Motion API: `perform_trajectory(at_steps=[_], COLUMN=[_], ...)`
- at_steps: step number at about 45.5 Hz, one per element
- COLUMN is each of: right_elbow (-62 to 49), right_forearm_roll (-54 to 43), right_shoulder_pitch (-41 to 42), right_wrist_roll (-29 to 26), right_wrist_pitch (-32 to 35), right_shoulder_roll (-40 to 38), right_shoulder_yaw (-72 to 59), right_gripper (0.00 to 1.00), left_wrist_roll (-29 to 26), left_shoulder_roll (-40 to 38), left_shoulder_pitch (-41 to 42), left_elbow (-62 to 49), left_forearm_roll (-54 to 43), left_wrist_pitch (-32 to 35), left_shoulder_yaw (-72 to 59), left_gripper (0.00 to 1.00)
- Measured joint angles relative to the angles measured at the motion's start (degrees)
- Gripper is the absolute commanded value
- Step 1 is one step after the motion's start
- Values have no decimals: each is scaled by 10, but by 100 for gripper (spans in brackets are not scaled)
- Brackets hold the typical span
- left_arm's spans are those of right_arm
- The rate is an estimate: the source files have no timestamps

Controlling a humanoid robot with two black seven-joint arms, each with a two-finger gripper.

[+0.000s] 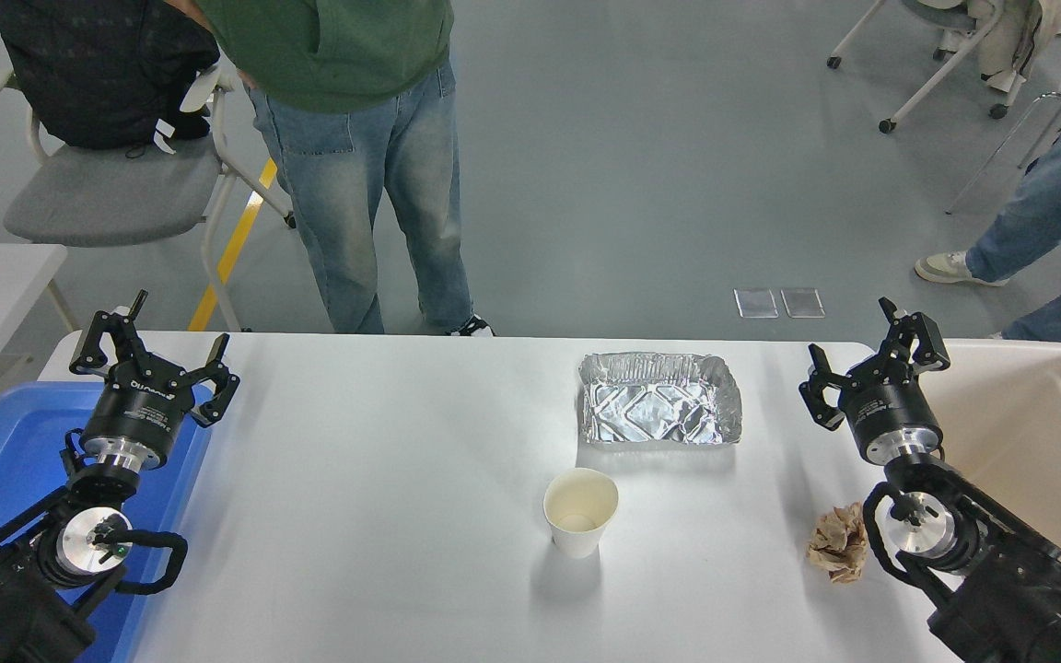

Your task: Clean the table surface

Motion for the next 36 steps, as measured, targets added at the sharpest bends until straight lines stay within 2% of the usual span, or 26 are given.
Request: perform_trajectory(at_steps=[36], right_elbow=[1], right_forearm_roll=[0], right_shoulder_pitch=[-5], right_wrist_roll=[0], right_wrist_pitch=[3], right_shoulder_roll=[-4], right_shoulder_yaw=[4], right_gripper=[100], left_wrist_roll=[0], left_shoulder_roll=[0], left_shoulder_pitch=[0], left_elbow=[0], left_forearm_roll=[0], left_wrist_pitch=[0], left_shoulder_yaw=[0], left_gripper=[99])
